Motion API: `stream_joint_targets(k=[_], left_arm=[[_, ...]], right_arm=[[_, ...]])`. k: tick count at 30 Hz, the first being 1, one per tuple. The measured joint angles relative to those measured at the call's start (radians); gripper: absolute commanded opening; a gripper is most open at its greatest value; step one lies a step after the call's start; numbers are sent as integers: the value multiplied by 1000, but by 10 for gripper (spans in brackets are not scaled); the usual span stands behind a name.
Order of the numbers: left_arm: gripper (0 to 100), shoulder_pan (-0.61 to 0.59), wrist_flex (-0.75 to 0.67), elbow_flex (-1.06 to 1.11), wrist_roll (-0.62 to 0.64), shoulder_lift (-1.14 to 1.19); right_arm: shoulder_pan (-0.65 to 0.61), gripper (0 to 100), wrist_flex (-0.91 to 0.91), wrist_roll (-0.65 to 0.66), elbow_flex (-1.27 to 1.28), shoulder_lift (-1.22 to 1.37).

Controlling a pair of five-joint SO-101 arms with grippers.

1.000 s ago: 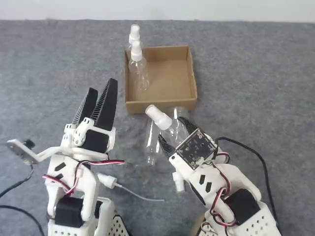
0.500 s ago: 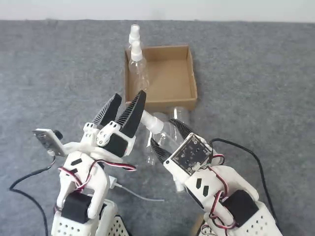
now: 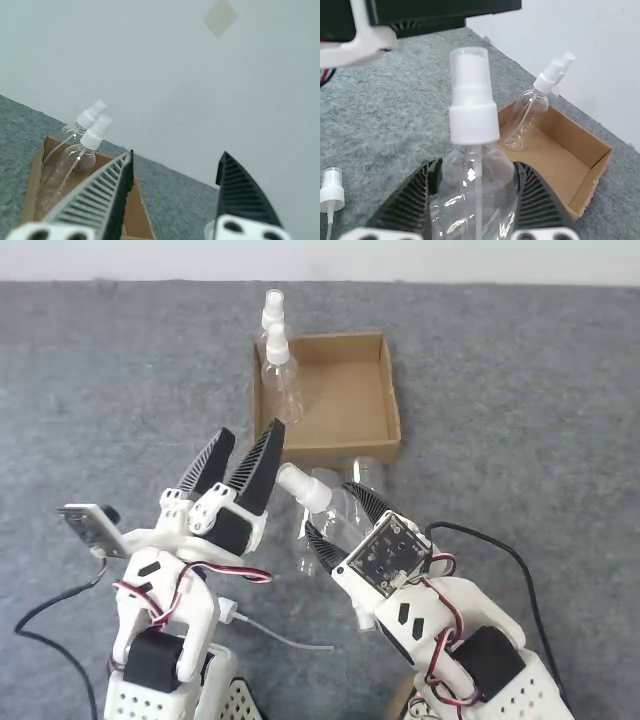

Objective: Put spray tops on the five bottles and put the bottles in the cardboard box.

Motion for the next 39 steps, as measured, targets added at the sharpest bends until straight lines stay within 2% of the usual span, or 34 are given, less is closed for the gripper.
stream_joint_targets(k=[8, 16, 24, 39], left_arm=[[240, 15, 0, 21, -3, -8], [101, 137, -32, 41, -89, -17], [101, 215, -34, 46, -153, -17], [102, 219, -26, 49, -161, -17]], right_arm=[[0, 27, 0, 0, 0, -3], [3, 27, 3, 0, 28, -107], [3, 27, 3, 0, 58, -114], [8, 26, 0, 29, 89, -115]])
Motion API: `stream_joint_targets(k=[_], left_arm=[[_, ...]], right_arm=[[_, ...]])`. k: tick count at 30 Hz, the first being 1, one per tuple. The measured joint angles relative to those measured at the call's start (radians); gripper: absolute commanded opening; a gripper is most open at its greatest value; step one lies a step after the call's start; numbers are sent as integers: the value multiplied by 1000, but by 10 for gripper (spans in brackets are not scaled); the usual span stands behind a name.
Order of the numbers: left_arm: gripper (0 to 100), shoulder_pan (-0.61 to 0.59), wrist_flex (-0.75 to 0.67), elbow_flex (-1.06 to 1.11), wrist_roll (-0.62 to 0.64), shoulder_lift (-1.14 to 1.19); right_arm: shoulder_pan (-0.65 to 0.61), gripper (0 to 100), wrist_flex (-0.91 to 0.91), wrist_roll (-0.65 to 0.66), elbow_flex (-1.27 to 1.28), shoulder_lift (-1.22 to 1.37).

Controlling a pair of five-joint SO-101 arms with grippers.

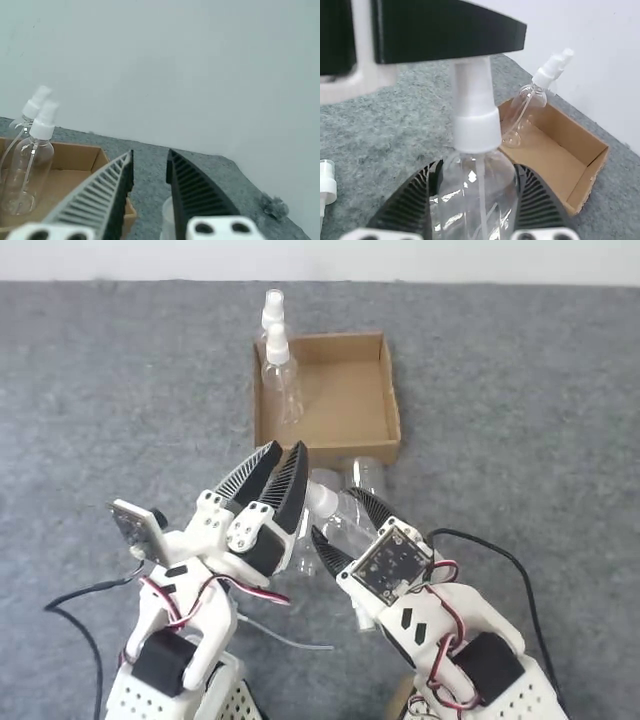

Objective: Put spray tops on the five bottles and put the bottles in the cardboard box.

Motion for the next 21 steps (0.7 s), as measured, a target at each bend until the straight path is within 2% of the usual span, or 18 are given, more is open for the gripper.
stream_joint_targets(k=[9, 14, 21], left_arm=[[102, 5, 103, -72, -2, 14], [102, -5, 104, -97, -2, 8], [102, -204, 104, -167, 71, 5]], right_arm=[[48, 26, -20, 2, 35, -3], [48, 26, -20, 2, 35, -5], [48, 26, -20, 2, 57, -5]])
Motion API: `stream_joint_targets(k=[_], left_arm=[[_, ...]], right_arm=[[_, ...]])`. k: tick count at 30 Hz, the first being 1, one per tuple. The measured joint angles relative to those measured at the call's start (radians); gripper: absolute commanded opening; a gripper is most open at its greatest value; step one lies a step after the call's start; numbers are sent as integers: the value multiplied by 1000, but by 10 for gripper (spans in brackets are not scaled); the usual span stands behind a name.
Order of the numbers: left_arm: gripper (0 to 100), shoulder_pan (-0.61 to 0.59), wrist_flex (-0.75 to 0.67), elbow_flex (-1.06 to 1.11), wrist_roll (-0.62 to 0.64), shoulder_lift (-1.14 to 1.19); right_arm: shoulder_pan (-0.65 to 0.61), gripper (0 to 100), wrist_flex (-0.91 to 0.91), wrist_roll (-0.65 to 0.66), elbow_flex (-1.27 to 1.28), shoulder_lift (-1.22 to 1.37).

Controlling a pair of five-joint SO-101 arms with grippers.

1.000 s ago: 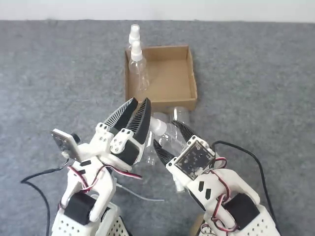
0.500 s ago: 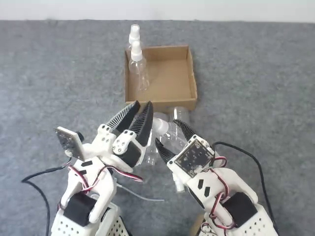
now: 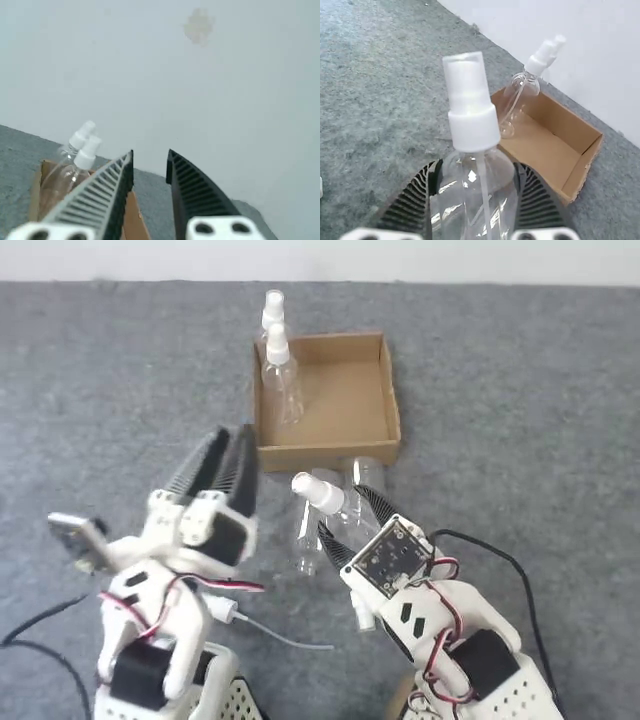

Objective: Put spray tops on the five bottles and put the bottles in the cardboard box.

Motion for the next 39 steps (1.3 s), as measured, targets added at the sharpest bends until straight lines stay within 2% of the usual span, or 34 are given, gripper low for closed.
stream_joint_targets(k=[6, 10, 18, 23, 29, 39], left_arm=[[102, -80, 0, -12, 18, -2], [99, -123, 0, 57, 21, -2], [98, -123, 0, 172, 83, 12], [97, -32, 0, 244, 83, 12], [97, 104, 0, 276, 14, 12], [97, 160, 2, 278, -57, 12]], right_arm=[[0, 26, 0, 0, 0, 0], [0, 26, 0, 0, 0, 0], [0, 26, 0, 0, 0, 0], [-9, 26, 0, 0, 0, 0], [-61, 26, 0, 0, 0, 0], [-55, 26, -2, 31, 32, -12]])
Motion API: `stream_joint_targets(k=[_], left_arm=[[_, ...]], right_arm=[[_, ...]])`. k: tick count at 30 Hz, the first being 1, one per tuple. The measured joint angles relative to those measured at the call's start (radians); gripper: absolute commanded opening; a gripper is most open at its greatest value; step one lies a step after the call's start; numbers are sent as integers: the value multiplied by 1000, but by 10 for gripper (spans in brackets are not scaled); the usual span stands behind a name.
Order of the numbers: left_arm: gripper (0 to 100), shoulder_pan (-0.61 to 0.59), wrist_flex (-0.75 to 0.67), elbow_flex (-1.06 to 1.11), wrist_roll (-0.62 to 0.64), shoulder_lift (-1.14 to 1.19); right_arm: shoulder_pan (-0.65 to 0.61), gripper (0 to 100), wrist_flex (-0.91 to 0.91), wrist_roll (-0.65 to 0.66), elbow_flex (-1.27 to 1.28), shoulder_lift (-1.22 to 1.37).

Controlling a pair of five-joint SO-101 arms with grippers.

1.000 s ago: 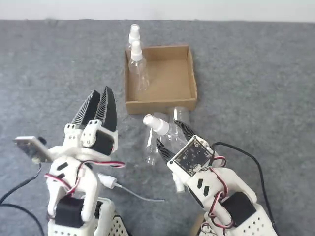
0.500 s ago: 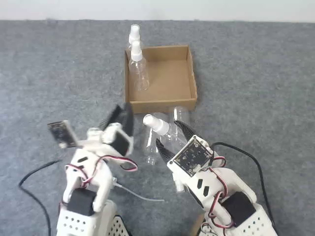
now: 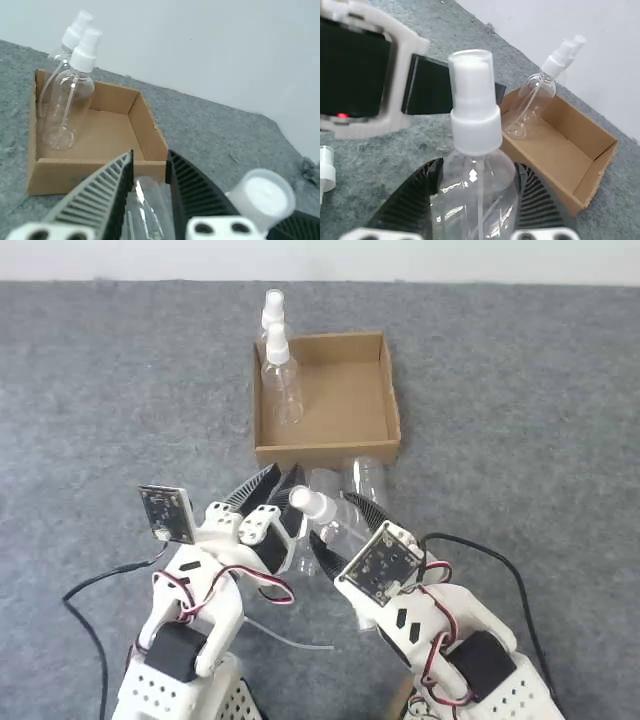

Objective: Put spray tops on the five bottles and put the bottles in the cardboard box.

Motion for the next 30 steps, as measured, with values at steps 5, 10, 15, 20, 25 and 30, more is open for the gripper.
stream_joint_targets(k=[5, 10, 15, 20, 25, 30], left_arm=[[97, 35, 0, 0, -12, 0], [97, 75, 20, -2, -37, 0], [97, 98, 34, -2, -61, 0], [97, 107, 52, -6, -64, 0], [97, 110, 141, -46, -64, -2], [97, 110, 153, -51, -64, -3]], right_arm=[[2, 26, 0, 15, 0, 0], [2, 26, 0, 17, 0, 0], [2, 26, 0, 18, 0, 0], [2, 26, 0, 18, 0, 8], [0, 26, 0, 18, 0, 11], [0, 26, 0, 20, 0, 11]])
